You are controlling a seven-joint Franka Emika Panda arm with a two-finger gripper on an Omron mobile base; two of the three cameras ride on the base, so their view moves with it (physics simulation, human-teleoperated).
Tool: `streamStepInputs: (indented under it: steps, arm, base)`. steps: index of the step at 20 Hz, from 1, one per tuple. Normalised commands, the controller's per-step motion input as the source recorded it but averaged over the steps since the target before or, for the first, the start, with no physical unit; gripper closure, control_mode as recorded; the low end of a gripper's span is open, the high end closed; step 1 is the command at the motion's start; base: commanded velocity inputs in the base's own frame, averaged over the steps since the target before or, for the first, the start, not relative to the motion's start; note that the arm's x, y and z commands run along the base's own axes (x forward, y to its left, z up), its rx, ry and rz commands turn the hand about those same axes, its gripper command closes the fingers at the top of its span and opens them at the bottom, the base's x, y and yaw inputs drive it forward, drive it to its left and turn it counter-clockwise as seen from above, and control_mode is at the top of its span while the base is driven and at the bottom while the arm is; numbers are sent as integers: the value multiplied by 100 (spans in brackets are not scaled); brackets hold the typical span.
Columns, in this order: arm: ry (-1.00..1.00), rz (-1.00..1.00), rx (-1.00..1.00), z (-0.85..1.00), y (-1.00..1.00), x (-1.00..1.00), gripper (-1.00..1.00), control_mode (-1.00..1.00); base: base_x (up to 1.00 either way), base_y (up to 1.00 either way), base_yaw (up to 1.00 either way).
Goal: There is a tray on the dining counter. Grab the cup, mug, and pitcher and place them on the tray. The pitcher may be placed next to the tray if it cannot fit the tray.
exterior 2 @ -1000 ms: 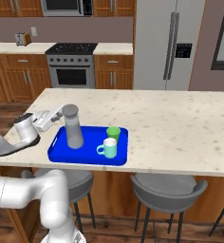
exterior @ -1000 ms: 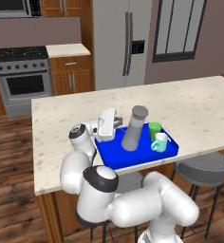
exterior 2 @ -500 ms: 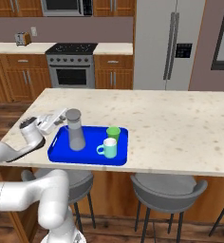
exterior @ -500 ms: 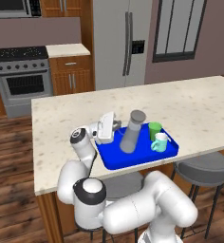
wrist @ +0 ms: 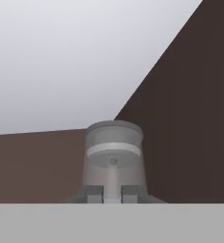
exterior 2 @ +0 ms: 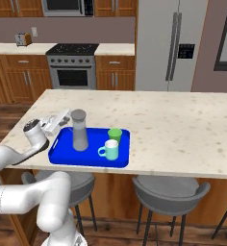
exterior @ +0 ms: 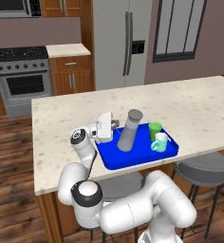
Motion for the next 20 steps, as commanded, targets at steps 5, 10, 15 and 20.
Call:
streamStepInputs:
  steps: [5,10,15,20]
  arm:
    - [4,8,0,-30,0,35,100,-100]
    - [8,7,0,-48,1,18,100,-100]
    - [6,7,0,-43,2,0,-100,-100]
    - [0,8,1,-30,8,-7,-100,-100]
  base:
    - [0,0,0]
    - [0,0,0]
    - [0,0,0]
    - [0,0,0]
